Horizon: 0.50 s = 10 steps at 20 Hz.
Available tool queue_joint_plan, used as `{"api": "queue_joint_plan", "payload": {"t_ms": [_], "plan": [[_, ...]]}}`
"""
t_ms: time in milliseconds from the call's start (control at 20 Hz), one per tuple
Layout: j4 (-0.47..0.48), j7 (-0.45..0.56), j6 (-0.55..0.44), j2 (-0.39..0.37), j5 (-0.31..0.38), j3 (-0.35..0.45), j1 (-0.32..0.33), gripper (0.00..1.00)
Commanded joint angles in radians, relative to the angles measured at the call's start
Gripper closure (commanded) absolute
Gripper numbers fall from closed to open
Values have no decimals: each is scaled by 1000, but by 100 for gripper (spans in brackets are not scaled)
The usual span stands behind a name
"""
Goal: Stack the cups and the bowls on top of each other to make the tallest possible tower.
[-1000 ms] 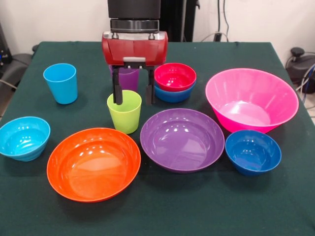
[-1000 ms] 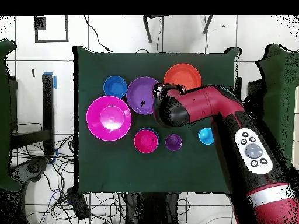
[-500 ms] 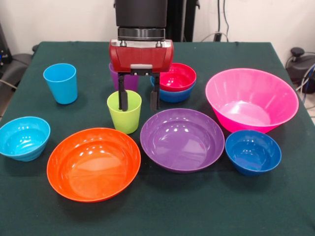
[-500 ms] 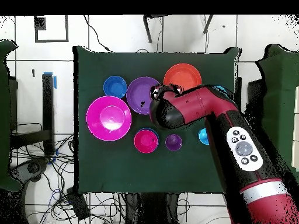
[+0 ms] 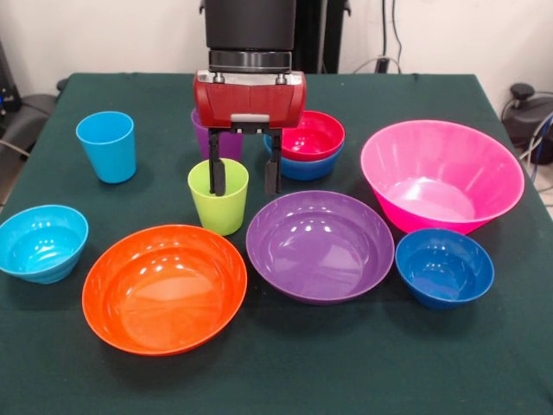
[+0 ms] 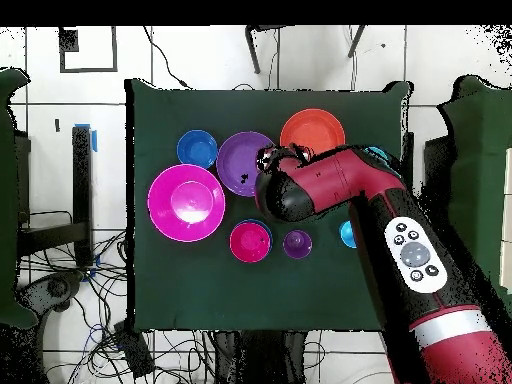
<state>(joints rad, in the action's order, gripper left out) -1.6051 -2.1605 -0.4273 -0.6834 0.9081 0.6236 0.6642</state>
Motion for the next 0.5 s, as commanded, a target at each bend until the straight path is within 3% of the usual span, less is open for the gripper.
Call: {"api": "queue_joint_plan", "payload": {"t_ms": [50, 500], "plan": [[33, 106, 21, 59, 61, -29, -8, 0], [56, 121, 20, 84, 81, -32, -9, 0]]}}
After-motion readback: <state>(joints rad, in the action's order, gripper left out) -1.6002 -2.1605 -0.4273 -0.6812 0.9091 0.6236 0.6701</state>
